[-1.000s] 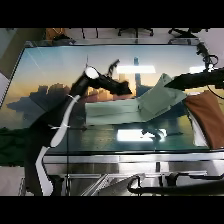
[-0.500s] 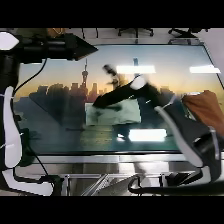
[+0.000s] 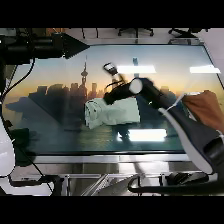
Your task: Fold the shirts.
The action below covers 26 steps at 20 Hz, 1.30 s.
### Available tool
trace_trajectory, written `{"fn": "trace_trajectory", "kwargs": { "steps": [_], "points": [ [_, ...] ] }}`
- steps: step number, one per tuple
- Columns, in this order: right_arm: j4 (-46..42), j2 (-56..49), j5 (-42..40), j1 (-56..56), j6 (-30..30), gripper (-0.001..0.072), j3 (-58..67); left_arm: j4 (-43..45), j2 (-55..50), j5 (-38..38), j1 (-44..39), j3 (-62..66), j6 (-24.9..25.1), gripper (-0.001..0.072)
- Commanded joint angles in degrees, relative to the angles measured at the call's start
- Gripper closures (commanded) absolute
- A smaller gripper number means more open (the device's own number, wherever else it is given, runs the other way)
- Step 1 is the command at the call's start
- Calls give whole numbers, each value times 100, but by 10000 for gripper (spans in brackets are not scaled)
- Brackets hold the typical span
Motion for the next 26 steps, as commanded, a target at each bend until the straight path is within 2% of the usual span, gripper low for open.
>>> {"fn": "trace_trajectory", "kwargs": {
  "steps": [1,2,5,6,7,11,16,17,18,19,20,21,24,26],
  "points": [
    [-472,330,1069,-1473,669,293,-11,-13,22,11,4,-11,-15,694],
    [-433,293,1266,-1818,778,178,-57,-13,22,9,4,-11,-15,694],
    [-164,35,1456,-2382,697,156,-538,-11,22,13,4,-11,-15,694],
    [-87,-103,1456,-2415,612,126,-680,-11,22,11,4,-11,-15,694],
    [24,-297,1464,-2420,595,63,-756,-11,22,11,4,-11,-15,694],
    [1335,-1051,1478,-2352,-63,68,-758,-9,22,-17,4,-11,-13,694],
    [2096,-1722,1482,-2234,-470,72,-758,-9,22,-98,4,-11,-13,694],
    [2269,-1790,1495,-2214,-538,111,-758,-9,22,-114,4,-11,-13,694],
    [2579,-1803,1617,-2212,-776,363,-756,-9,22,-133,4,-11,-15,694],
    [2988,-1786,1834,-2221,-1091,567,-719,-9,22,-151,4,-11,-15,694],
    [3316,-1735,2065,-2260,-1279,656,-610,-9,22,-168,4,-11,-15,694],
    [3456,-1604,2186,-2302,-1314,692,-439,-9,22,-199,4,-11,-15,694],
    [3464,-992,2181,-2581,-1224,693,319,-9,22,-289,4,-11,-31,694],
    [3412,-647,2116,-3077,-870,693,990,-9,22,-289,4,-11,-31,694]
  ]
}}
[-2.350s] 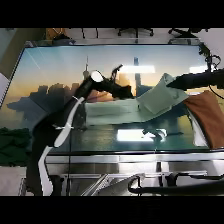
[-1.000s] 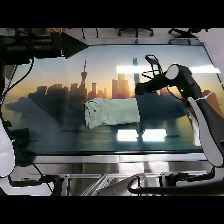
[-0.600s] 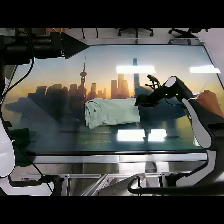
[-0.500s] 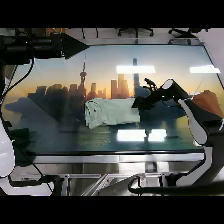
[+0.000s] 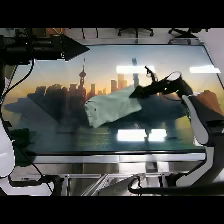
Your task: Fold the shirts.
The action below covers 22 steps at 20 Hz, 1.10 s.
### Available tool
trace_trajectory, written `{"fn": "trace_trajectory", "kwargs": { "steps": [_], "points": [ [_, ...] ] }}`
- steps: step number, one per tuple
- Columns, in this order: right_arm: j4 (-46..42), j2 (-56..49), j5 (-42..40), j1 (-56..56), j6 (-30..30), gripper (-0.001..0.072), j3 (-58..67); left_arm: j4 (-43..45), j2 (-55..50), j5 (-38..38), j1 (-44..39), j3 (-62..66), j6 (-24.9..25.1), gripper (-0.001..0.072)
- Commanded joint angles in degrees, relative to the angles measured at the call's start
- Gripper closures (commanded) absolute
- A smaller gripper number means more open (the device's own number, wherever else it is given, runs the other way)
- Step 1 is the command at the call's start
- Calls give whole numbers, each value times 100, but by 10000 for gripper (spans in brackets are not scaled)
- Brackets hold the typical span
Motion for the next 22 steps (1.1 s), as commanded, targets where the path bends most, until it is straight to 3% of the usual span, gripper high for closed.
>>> {"fn": "trace_trajectory", "kwargs": {
  "steps": [1,6,9,13,18,22],
  "points": [
    [153,549,-4,-737,415,693,1010,0,2,-46,4,-2,-13,694],
    [-669,988,-83,-2566,1543,693,1969,4,2,-44,4,-2,-13,694],
    [-964,1091,-26,-3567,1856,694,1991,4,2,-50,4,-2,-13,694],
    [-1821,1204,1097,-4457,2424,694,1989,2,2,-227,-2,-2,-118,694],
    [-4269,1593,2758,-4651,4162,694,1987,13,-2,-330,-59,-2,-109,694],
    [-5038,1954,3097,-4651,4444,693,1655,26,-2,-520,-210,-2,-96,694]
  ]
}}
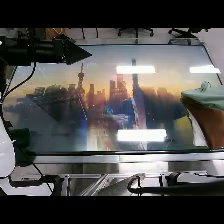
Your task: Fold the shirts.
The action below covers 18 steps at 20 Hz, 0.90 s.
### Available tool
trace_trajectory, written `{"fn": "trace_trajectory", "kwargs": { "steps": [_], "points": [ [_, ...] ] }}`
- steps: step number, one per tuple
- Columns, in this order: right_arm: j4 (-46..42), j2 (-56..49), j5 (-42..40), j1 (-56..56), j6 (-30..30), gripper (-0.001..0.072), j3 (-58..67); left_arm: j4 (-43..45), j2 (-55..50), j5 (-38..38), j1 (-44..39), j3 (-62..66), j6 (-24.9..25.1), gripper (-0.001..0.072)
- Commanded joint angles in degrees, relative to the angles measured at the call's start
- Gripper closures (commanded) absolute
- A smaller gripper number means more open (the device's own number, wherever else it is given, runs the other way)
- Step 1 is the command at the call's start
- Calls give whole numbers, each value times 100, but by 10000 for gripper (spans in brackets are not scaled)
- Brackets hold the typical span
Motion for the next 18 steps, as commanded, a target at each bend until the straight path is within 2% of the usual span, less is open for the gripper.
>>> {"fn": "trace_trajectory", "kwargs": {
  "steps": [1,4,5,6,7,14,16,17,18],
  "points": [
    [-1032,345,485,-46,457,692,-389,31,-2,-166,-160,-2,13,694],
    [-1362,601,490,-50,428,684,-1080,44,-2,-188,-299,-2,15,693],
    [-1484,697,490,-59,428,602,-1300,44,-2,-223,-326,-2,15,694],
    [-1578,761,487,-59,428,420,-1438,44,-2,-262,-343,-2,13,694],
    [-1624,789,487,-59,428,294,-1473,42,-2,-306,-343,-2,13,694],
    [-1611,737,420,-55,428,297,-1471,44,-2,-422,-289,-2,13,694],
    [-1351,704,387,-44,431,305,-1471,44,-2,-422,-289,-2,13,694],
    [-1067,691,321,-37,415,440,-1473,44,-2,-422,-289,-2,13,694],
    [-706,688,221,2,323,698,-1473,46,-2,-422,-289,-2,15,693]
  ]
}}
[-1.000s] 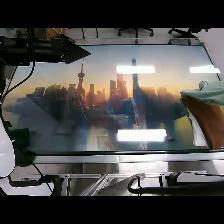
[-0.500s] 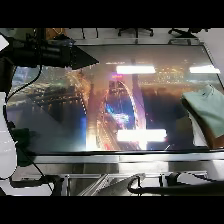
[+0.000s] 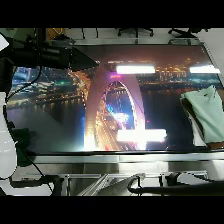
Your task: Fold the shirts.
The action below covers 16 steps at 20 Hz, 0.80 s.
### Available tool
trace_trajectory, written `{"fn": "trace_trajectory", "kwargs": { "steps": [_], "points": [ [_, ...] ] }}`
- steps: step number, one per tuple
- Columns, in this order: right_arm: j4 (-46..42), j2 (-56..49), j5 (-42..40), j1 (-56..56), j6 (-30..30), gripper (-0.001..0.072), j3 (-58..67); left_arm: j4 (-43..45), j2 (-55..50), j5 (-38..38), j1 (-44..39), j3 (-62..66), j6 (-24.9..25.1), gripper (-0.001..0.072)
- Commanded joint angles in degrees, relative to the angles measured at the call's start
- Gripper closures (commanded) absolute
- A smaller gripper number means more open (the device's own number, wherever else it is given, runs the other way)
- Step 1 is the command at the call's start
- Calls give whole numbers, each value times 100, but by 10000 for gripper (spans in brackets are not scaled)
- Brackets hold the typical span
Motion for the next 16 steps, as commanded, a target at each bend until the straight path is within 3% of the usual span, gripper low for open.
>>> {"fn": "trace_trajectory", "kwargs": {
  "steps": [1,5,9,13,16],
  "points": [
    [990,-26,-278,138,-249,692,-13,22,-2,0,4,-2,2,694],
    [1259,144,-608,1082,-326,693,-590,1071,2,-42,-142,-4,107,694],
    [1261,968,-2245,2999,-299,693,-2658,1650,83,-437,-507,-260,120,695],
    [1261,1432,-3901,5180,-142,693,-4330,1663,673,55,-608,-1969,374,695],
    [1259,1370,-4400,6057,-37,693,-4481,1672,1139,267,-575,-3381,634,695]
  ]
}}
